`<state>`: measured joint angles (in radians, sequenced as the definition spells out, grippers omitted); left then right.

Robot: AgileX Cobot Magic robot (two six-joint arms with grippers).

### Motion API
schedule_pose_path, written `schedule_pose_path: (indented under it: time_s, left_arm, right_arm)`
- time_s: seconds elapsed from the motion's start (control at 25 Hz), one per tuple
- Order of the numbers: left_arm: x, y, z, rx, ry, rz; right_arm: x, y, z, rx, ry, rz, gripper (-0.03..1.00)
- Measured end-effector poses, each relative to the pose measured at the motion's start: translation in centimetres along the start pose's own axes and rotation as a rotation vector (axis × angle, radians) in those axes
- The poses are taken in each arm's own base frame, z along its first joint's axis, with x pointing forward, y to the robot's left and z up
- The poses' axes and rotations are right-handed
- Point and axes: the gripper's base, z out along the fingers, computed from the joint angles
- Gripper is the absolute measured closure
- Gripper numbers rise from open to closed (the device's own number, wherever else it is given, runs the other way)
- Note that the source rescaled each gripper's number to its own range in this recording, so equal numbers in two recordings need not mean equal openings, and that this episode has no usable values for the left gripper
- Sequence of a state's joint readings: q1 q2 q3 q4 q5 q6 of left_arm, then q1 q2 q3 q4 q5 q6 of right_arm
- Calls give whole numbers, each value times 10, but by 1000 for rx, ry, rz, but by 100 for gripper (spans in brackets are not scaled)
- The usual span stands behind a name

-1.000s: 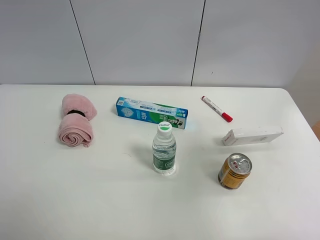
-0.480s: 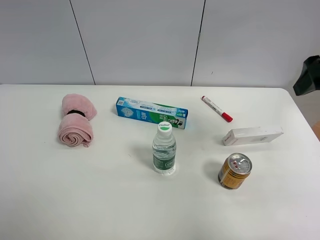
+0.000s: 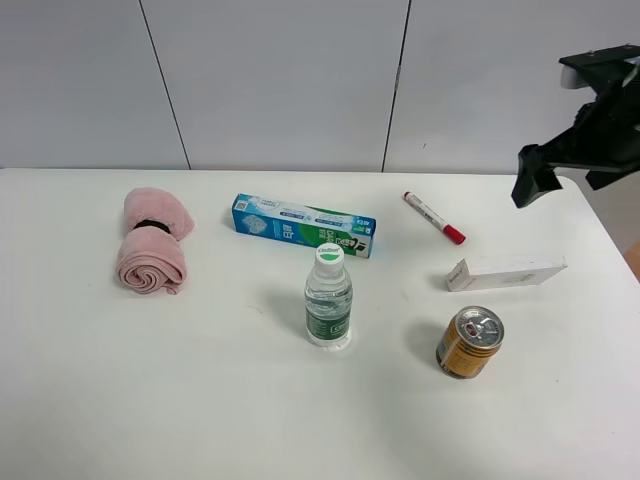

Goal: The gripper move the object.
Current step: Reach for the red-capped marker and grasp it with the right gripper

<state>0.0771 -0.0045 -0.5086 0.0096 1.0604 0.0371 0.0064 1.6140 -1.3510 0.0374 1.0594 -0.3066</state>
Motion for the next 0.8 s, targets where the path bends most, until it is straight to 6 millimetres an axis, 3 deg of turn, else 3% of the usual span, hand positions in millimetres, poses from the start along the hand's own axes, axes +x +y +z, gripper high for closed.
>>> schedule_pose_path:
  time_s: [0.24,0.4,0.56,0.8]
  left_arm:
    - [0,0,0,0,-1,0]
    - [0,0,0,0,-2,0]
    - [0,0,0,0,-2,0]
    - [0,0,0,0,-2,-1]
  right_arm:
    - [-54,-15,13,-7,13,-9,-3]
    - [-82,-13,38,-12,36,-59,-3]
    - [-100,-1,75,-35,75,-123,-3]
    - [-103,11,123,-66,150,-194,-3]
